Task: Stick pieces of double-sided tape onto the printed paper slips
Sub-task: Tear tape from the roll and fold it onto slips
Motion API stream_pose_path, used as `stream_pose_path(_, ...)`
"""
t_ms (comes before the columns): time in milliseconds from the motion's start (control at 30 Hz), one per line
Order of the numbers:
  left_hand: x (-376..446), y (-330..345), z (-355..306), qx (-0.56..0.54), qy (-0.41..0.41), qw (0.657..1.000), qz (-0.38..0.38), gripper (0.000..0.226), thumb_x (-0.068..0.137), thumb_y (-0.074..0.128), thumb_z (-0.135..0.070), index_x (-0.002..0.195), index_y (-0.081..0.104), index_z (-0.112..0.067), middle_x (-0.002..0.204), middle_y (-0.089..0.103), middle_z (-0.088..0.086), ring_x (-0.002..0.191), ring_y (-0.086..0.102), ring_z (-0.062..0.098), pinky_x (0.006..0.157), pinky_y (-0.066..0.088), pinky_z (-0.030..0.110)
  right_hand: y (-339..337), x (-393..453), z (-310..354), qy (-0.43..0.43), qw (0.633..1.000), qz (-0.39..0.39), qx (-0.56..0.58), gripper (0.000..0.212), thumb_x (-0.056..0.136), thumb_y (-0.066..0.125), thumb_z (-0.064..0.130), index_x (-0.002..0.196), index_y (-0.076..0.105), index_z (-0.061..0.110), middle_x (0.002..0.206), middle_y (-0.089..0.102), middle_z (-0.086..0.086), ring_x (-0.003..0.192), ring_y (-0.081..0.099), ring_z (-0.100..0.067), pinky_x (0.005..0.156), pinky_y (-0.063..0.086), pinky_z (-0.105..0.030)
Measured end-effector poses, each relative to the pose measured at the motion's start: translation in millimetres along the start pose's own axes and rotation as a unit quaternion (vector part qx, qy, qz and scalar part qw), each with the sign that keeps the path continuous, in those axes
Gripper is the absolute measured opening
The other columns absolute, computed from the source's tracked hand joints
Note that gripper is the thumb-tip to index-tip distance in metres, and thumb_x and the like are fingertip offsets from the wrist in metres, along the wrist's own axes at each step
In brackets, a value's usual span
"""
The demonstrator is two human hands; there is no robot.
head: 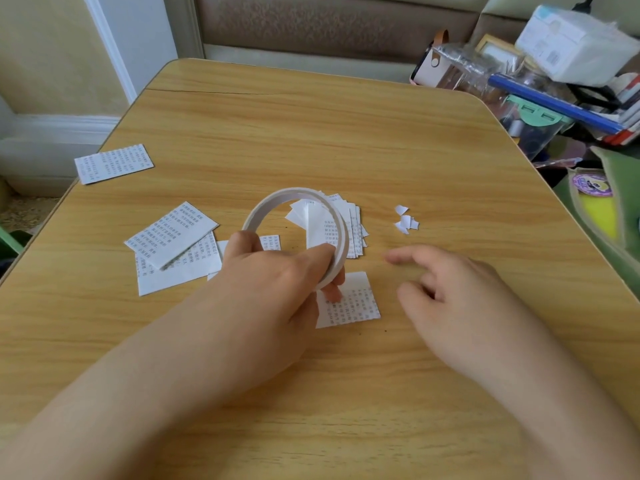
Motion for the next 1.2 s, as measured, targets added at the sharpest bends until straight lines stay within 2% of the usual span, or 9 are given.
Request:
stream_pose_path(167,0,0,1,-0.012,0.004,1.000,0.014,0.034,0.071,0.041,-0.003,0.089,0.057,-0.027,0.077,0.066,-0.026,0.045,0.041,-0.009,0.081,0.025,0.025,0,-7,17,-0.128,0.991,0.043,0.019,0.025,0.085,0.054,0.014,0.089,0.070,0.033,0.042,0.038,0.006,0.041,0.036,-0.011,0.045,0.029,-0.019)
stream_pose_path(367,0,0,1,-0.025,0.002,0.999,0.023,0.035,0.072,0.041,-0.004,0.090,0.057,-0.029,0.066,0.052,-0.036,0.048,0.047,-0.002,0.083,0.025,0.025,10,-6,18,-0.131,0.989,0.047,-0.046,0.035,0.081,0.048,0.022,0.103,0.068,0.041,0.048,0.045,0.011,0.048,0.043,-0.012,0.047,0.039,-0.029)
stream_pose_path(500,-1,-1,3,-0.023,-0.002,0.999,0.022,0.035,0.073,0.039,-0.006,0.092,0.057,-0.029,0.067,0.058,-0.030,0.047,0.048,0.007,0.088,0.025,0.028,14,-3,17,-0.127,0.987,0.051,-0.084,0.039,0.082,0.047,0.022,0.108,0.066,0.044,0.052,0.048,0.022,0.048,0.040,-0.010,0.052,0.038,-0.029)
stream_pose_path(600,-1,-2,3,-0.034,-0.012,0.999,0.025,0.036,0.074,0.035,-0.011,0.095,0.056,-0.031,0.078,0.061,-0.032,0.061,0.055,0.001,0.090,0.022,0.017,13,0,15,-0.116,0.987,0.061,-0.089,0.040,0.084,0.046,0.022,0.106,0.066,0.048,0.055,0.049,0.027,0.051,0.044,-0.008,0.050,0.035,-0.026)
stream_pose_path(700,-1,-5,8,-0.054,-0.030,0.997,0.039,0.033,0.083,0.033,-0.013,0.095,0.053,-0.037,0.076,0.057,-0.042,0.086,0.042,-0.028,0.091,0.015,0.002,12,3,8,-0.106,0.990,0.074,-0.052,0.041,0.088,0.046,0.019,0.101,0.066,0.053,0.072,0.052,0.024,0.067,0.048,0.001,0.054,0.031,-0.018)
stream_pose_path(833,-4,-6,16,-0.085,-0.037,0.992,0.090,0.035,0.090,0.047,-0.010,0.091,0.049,-0.045,0.099,0.050,-0.053,0.103,0.048,-0.016,0.094,0.032,0.015,12,6,1,-0.097,0.989,0.115,-0.005,0.048,0.091,0.046,0.013,0.098,0.063,0.057,0.078,0.042,0.007,0.084,0.042,0.001,0.073,0.033,-0.010)
stream_pose_path(900,-5,-7,16,-0.091,-0.039,0.990,0.098,0.029,0.089,0.045,-0.018,0.097,0.051,-0.045,0.101,0.058,-0.044,0.109,0.052,-0.001,0.095,0.038,0.022,12,7,-1,-0.100,0.987,0.129,-0.010,0.052,0.092,0.046,0.011,0.097,0.060,0.061,0.080,0.042,0.007,0.091,0.040,-0.001,0.082,0.032,-0.010)
stream_pose_path(1000,-5,-6,15,-0.053,-0.032,0.995,0.078,0.031,0.081,0.036,-0.035,0.104,0.058,-0.032,0.097,0.070,-0.012,0.096,0.061,0.013,0.086,0.045,0.032,12,7,-6,-0.092,0.983,0.153,-0.031,0.060,0.095,0.044,0.011,0.093,0.052,0.071,0.084,0.042,0.008,0.095,0.038,-0.005,0.092,0.029,-0.016)
stream_pose_path(1200,-7,-5,25,-0.065,-0.053,0.993,0.081,0.022,0.083,0.043,-0.039,0.094,0.060,-0.031,0.091,0.070,-0.011,0.086,0.065,0.010,0.077,0.052,0.034,11,11,-14,-0.090,0.980,0.178,-0.006,0.064,0.096,0.045,0.012,0.095,0.052,0.075,0.087,0.041,0.020,0.093,0.038,-0.001,0.089,0.023,-0.010)
Point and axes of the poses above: each hand's wrist, its own x-axis towards the middle knuckle, its own y-axis out of the palm, z = x × y, the point moved 5 cm from there along x, towards the middle knuckle
